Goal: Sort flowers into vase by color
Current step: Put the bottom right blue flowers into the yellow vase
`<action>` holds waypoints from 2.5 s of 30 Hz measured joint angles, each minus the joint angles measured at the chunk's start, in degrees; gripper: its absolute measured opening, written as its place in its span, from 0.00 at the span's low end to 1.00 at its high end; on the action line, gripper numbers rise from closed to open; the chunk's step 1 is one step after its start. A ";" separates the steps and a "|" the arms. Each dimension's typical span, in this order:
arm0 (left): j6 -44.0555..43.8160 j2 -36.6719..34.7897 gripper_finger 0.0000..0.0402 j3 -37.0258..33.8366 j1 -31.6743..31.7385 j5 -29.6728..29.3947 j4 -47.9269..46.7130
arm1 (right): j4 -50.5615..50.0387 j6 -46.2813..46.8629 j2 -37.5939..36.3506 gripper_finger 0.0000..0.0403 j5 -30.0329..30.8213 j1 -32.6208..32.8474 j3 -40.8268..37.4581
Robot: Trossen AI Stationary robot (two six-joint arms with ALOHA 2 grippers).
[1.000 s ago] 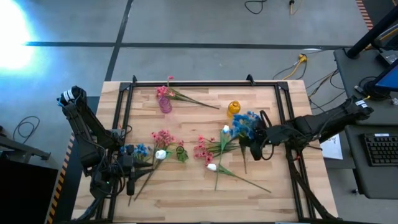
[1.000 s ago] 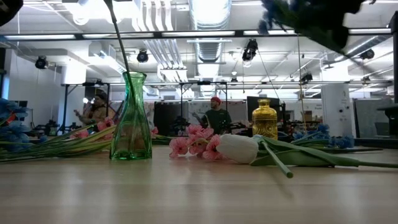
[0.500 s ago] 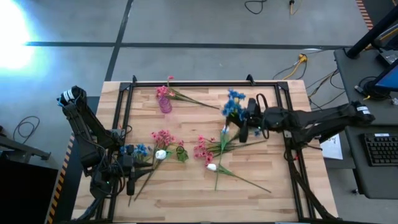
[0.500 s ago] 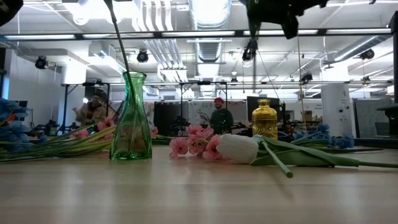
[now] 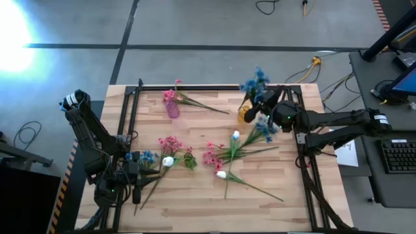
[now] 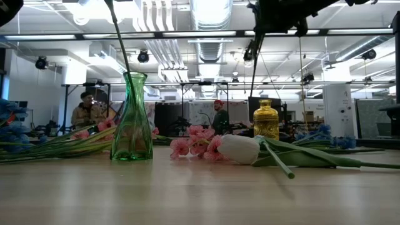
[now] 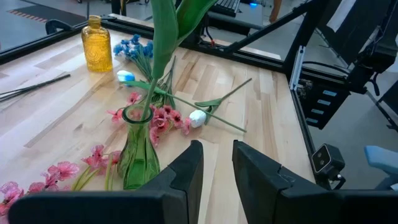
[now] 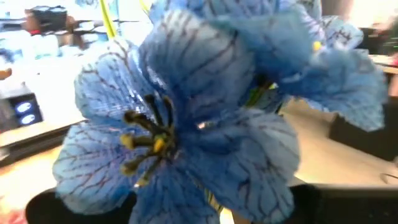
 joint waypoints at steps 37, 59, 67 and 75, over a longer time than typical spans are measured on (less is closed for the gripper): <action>0.00 0.00 0.18 0.00 0.37 -1.51 -0.73 | -10.34 4.64 -3.32 0.09 3.56 -0.95 -0.15; 0.00 0.00 0.18 0.00 0.37 -1.51 -0.73 | -10.28 4.89 -1.80 0.09 5.07 -1.06 -0.17; 0.00 0.00 0.18 0.00 0.37 -1.46 -0.71 | -10.59 6.35 -0.69 0.09 5.11 -1.06 -0.17; -0.01 0.00 0.18 0.00 0.37 -1.44 -0.66 | -10.56 6.95 2.11 0.09 5.09 -1.06 -0.20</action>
